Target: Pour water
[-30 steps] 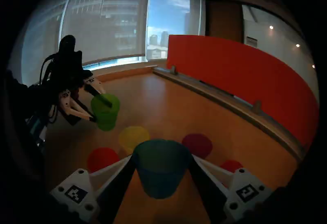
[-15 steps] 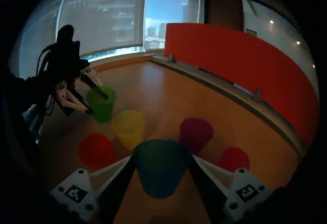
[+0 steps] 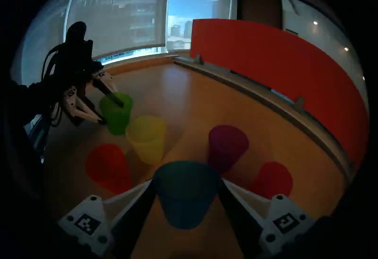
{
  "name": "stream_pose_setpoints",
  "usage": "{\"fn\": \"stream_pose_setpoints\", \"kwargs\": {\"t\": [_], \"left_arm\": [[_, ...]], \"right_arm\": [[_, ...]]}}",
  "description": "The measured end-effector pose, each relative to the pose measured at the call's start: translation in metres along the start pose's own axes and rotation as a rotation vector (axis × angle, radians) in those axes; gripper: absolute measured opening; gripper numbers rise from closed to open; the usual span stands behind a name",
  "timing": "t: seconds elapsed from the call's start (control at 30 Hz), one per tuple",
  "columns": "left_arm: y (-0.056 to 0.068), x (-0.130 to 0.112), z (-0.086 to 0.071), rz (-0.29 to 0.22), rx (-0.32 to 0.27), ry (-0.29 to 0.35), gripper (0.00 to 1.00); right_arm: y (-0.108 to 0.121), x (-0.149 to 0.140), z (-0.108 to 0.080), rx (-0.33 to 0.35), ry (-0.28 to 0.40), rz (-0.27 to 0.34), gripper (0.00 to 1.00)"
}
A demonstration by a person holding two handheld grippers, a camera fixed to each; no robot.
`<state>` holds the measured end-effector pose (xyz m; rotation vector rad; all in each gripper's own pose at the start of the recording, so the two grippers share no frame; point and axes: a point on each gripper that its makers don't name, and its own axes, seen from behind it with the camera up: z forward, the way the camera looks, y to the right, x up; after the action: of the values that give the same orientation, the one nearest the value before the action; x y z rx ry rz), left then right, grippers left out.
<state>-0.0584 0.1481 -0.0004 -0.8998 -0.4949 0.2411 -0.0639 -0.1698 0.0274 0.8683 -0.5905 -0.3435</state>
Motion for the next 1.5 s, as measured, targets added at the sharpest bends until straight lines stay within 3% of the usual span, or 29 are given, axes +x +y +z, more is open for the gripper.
{"fn": "stream_pose_setpoints", "kwargs": {"t": [1.5], "left_arm": [[0.002, -0.025, 0.005, 0.002, -0.009, -0.064, 0.79]], "right_arm": [[-0.003, -0.022, 0.008, -0.005, -0.024, 0.013, 0.91]]}}
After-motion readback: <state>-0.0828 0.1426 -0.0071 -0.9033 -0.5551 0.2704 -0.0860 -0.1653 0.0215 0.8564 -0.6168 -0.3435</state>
